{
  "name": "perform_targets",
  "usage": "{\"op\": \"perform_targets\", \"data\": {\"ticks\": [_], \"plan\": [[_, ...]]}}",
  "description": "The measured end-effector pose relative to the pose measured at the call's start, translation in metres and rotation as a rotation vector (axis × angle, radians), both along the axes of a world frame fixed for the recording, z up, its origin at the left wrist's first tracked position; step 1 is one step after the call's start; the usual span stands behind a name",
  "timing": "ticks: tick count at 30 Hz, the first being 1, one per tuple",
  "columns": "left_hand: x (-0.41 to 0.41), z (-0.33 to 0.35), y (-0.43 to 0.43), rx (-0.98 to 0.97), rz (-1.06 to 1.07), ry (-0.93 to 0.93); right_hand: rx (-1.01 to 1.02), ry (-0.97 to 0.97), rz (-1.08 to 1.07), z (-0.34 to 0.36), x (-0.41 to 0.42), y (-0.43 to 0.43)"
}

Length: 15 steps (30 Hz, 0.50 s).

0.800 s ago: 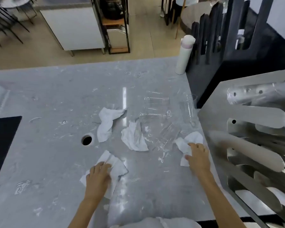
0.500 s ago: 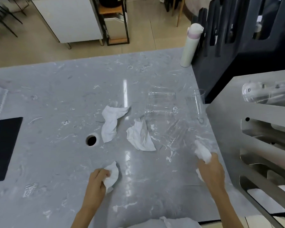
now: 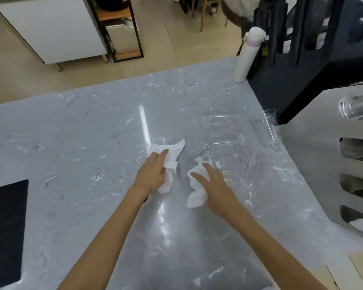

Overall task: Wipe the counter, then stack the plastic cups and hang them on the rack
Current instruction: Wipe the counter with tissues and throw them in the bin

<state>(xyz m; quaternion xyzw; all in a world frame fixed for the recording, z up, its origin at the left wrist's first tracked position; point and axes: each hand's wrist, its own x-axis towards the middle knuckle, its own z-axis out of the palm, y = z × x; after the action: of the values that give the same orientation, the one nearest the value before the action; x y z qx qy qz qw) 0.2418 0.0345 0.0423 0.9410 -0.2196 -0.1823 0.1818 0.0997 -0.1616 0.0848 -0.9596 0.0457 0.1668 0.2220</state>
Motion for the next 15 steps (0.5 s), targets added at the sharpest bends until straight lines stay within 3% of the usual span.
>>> {"op": "perform_targets", "data": {"ticks": [3,5,12,15], "plan": [[0.017,-0.021,-0.021,0.227,-0.140,-0.040,-0.076,0.136,0.020,-0.036,0.014,0.011],[0.010,-0.036,-0.021,0.266,-0.138,-0.095,-0.109,0.203,-0.029,-0.055,0.011,0.016],[-0.085,-0.042,0.014,-0.115,0.062,-0.172,-0.143,0.004,-0.186,-0.076,-0.045,0.029],[-0.142,-0.034,0.023,-0.133,0.105,-0.230,-0.045,-0.010,-0.188,-0.076,-0.089,0.025]]}}
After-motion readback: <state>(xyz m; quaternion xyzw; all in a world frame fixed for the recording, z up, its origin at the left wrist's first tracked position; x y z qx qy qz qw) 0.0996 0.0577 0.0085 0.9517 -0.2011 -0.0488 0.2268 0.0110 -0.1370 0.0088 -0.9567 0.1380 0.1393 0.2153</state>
